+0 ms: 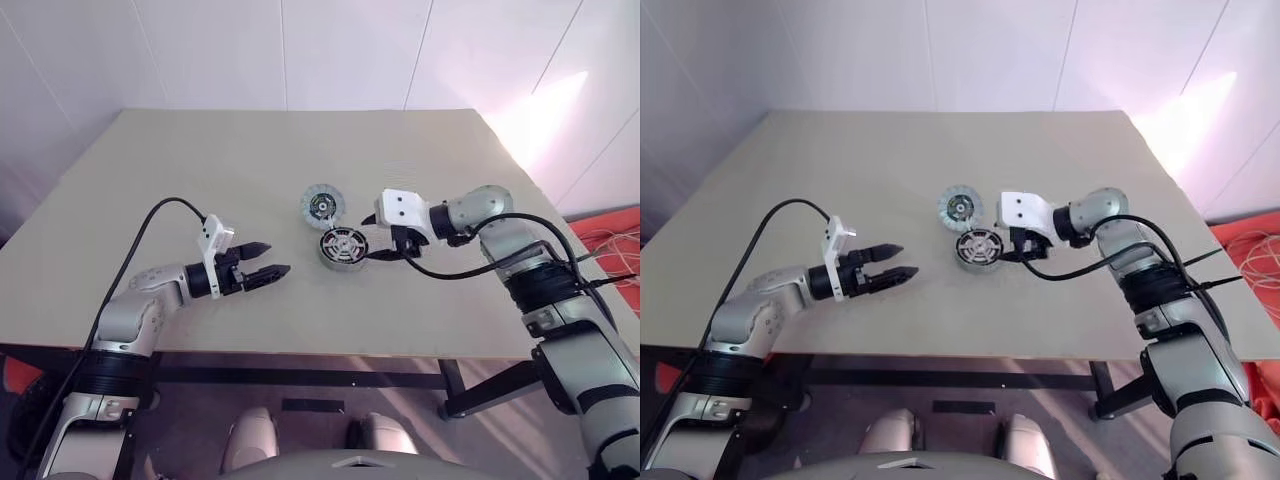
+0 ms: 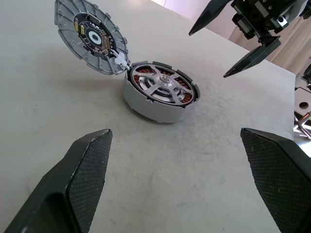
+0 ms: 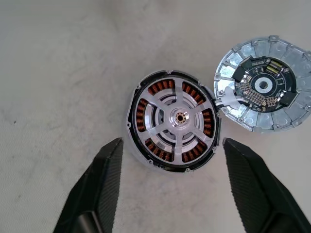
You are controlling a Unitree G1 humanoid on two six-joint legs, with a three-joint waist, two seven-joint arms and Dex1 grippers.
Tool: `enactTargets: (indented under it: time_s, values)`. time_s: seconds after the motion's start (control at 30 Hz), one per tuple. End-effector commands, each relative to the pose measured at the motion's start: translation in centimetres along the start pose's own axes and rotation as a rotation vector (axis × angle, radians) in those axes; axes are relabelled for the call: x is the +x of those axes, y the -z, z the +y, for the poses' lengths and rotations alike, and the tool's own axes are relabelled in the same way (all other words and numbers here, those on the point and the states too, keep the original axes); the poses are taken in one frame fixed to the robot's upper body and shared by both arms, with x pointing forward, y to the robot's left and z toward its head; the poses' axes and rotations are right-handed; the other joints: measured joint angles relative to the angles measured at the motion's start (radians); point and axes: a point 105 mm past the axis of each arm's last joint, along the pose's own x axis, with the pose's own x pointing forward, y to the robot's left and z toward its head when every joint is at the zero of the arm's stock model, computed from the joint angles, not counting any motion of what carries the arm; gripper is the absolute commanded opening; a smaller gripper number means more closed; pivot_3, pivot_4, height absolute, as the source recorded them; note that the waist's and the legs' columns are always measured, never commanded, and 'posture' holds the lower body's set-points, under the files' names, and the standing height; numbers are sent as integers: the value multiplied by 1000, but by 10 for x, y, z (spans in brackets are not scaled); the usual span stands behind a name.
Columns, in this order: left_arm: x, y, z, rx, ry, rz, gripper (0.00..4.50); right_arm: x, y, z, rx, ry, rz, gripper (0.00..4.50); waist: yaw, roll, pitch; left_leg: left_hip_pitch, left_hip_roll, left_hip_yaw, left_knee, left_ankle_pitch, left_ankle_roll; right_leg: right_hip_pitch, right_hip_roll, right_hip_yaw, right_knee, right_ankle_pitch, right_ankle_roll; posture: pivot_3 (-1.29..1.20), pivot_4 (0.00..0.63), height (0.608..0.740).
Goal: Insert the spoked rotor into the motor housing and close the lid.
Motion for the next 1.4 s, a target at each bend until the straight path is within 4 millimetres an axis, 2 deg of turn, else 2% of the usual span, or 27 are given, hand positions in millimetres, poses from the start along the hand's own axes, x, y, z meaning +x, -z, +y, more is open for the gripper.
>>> enactTargets:
  time_s: [0.03,0.37,0.53,0.73,1.17,1.4]
  values:
    - [0,-12,1,46,5,-19,4500,-6,-1,-7,-117,-58,70,4384,0,0,0,0,0,0,0,0,0,0,0,0,0,0,0,0,0,740]
    - [3,-13,3,48,7,-19,4500,-7,4,-17,-391,-260,258,4384,-4,0,0,0,1,0,2,1,-1,-1,0,0,5,0,0,0,0,740]
    - [2,-11,2,46,-1,-26,4500,3,7,-13,-488,-376,317,4384,-11,-1,0,-1,1,0,3,0,-1,-2,0,0,5,0,0,0,0,740]
    - [1,-10,1,44,-11,-31,4500,15,5,-11,-522,-406,311,4384,-22,-1,1,-2,1,0,4,0,0,-2,0,0,5,0,0,0,0,740]
    - [1,-10,1,45,-16,-34,4500,29,-5,-15,-540,-387,285,4384,-25,0,1,-2,2,0,6,0,0,-3,0,0,7,0,-1,0,0,740]
    - [0,-10,1,46,-23,-35,4500,36,-5,-10,-532,-399,274,4384,-25,0,1,-2,2,0,6,0,0,-3,0,0,7,0,-1,0,0,740]
